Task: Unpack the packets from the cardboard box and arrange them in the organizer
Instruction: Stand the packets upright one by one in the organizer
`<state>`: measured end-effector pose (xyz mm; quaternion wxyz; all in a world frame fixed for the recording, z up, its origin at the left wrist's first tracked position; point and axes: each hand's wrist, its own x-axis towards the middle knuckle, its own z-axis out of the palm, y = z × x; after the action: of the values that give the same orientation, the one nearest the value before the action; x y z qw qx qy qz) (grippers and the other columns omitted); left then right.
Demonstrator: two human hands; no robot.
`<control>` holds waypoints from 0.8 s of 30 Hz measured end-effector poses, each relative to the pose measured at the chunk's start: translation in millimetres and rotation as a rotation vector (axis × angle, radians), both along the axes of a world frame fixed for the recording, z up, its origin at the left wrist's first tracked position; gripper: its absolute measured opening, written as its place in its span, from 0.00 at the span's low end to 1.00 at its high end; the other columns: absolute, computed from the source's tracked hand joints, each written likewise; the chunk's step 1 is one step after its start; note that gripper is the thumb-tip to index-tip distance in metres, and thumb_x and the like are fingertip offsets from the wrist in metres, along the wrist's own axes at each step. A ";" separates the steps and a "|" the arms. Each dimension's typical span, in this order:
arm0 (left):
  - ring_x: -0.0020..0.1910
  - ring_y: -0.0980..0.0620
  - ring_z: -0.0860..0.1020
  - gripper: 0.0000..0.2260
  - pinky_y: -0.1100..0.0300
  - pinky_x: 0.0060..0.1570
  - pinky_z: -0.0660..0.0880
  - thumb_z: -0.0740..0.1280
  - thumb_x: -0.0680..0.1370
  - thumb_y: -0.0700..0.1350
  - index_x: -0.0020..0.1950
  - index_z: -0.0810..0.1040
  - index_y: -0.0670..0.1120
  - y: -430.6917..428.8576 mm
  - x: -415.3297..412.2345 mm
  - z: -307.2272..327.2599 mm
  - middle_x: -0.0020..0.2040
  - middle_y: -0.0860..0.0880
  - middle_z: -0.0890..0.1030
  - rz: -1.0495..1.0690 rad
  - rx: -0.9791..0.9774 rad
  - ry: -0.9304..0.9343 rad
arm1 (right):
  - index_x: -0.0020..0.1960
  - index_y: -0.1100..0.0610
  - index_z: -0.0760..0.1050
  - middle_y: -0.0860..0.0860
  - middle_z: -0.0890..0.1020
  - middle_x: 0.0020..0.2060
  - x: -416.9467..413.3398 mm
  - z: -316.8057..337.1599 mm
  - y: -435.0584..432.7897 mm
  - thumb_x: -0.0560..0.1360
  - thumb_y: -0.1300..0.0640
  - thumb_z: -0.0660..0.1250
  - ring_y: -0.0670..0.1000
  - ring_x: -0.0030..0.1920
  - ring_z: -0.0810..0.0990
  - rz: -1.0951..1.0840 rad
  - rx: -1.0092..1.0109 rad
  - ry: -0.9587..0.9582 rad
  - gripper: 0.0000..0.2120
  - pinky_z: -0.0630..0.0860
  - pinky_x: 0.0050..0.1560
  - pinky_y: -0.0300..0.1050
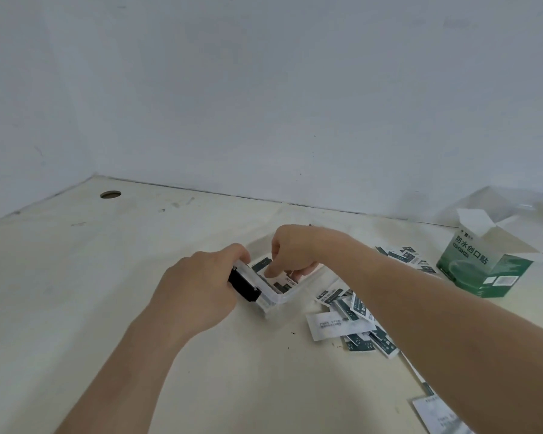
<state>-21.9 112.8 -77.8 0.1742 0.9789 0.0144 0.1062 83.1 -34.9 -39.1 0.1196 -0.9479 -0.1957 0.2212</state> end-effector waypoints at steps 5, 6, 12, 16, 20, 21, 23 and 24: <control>0.49 0.49 0.77 0.23 0.55 0.48 0.74 0.57 0.73 0.40 0.62 0.68 0.63 -2.2 0.7 1.2 0.52 0.55 0.79 -0.026 -0.003 0.004 | 0.53 0.65 0.77 0.59 0.85 0.46 2.2 -1.0 0.8 0.75 0.58 0.71 0.55 0.46 0.86 -0.034 0.072 0.030 0.12 0.77 0.33 0.40; 0.50 0.49 0.76 0.23 0.55 0.48 0.74 0.57 0.73 0.39 0.63 0.68 0.63 -2.8 0.5 1.1 0.53 0.55 0.79 -0.033 -0.010 0.001 | 0.54 0.65 0.77 0.58 0.85 0.46 2.3 -1.5 0.9 0.75 0.58 0.70 0.54 0.45 0.86 -0.039 0.078 0.036 0.12 0.78 0.35 0.40; 0.49 0.47 0.77 0.26 0.52 0.50 0.75 0.57 0.73 0.37 0.65 0.66 0.63 3.4 1.1 2.4 0.51 0.54 0.80 -0.040 -0.058 -0.001 | 0.54 0.62 0.77 0.57 0.86 0.45 4.5 -2.9 3.2 0.77 0.58 0.65 0.54 0.47 0.86 -0.065 0.114 0.041 0.09 0.81 0.43 0.43; 0.46 0.49 0.76 0.26 0.53 0.47 0.74 0.57 0.73 0.37 0.66 0.67 0.60 3.1 -5.1 11.8 0.47 0.57 0.78 0.026 0.010 -0.118 | 0.52 0.63 0.78 0.57 0.86 0.44 -0.7 9.2 -6.4 0.78 0.57 0.65 0.53 0.46 0.86 -0.035 0.181 -0.108 0.10 0.80 0.42 0.43; 0.38 0.51 0.76 0.16 0.55 0.41 0.74 0.59 0.72 0.34 0.49 0.80 0.52 -9.1 -17.3 30.8 0.38 0.55 0.79 0.047 -0.156 -0.458 | 0.50 0.58 0.78 0.51 0.85 0.42 -27.9 41.2 -44.0 0.78 0.54 0.66 0.49 0.42 0.85 -0.038 0.377 -0.218 0.07 0.77 0.42 0.41; 0.37 0.54 0.76 0.16 0.58 0.39 0.74 0.60 0.71 0.33 0.45 0.81 0.51 -15.1 -20.8 34.7 0.37 0.55 0.80 0.012 -0.239 -0.476 | 0.50 0.57 0.78 0.51 0.85 0.41 -35.4 48.2 -55.7 0.78 0.54 0.66 0.48 0.42 0.85 -0.035 0.416 -0.211 0.07 0.77 0.42 0.41; 0.35 0.59 0.77 0.17 0.68 0.34 0.72 0.60 0.71 0.33 0.39 0.82 0.53 -35.9 -26.6 42.0 0.34 0.56 0.80 -0.097 -0.385 -0.389 | 0.50 0.54 0.78 0.50 0.85 0.42 -51.9 58.1 -85.9 0.78 0.52 0.66 0.47 0.42 0.85 -0.026 0.434 -0.185 0.06 0.79 0.44 0.44; 0.34 0.60 0.77 0.16 0.70 0.34 0.72 0.59 0.70 0.36 0.38 0.82 0.54 -46.8 -28.8 44.4 0.34 0.57 0.81 -0.163 -0.408 -0.313 | 0.51 0.53 0.78 0.48 0.85 0.42 -57.9 58.2 -100.0 0.78 0.51 0.66 0.46 0.42 0.84 -0.020 0.405 -0.175 0.06 0.79 0.47 0.45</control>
<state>-50.7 66.0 -33.4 0.3761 0.8930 -0.0705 0.2366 25.2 -134.8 19.1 0.2926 -0.9219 -0.2363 0.0931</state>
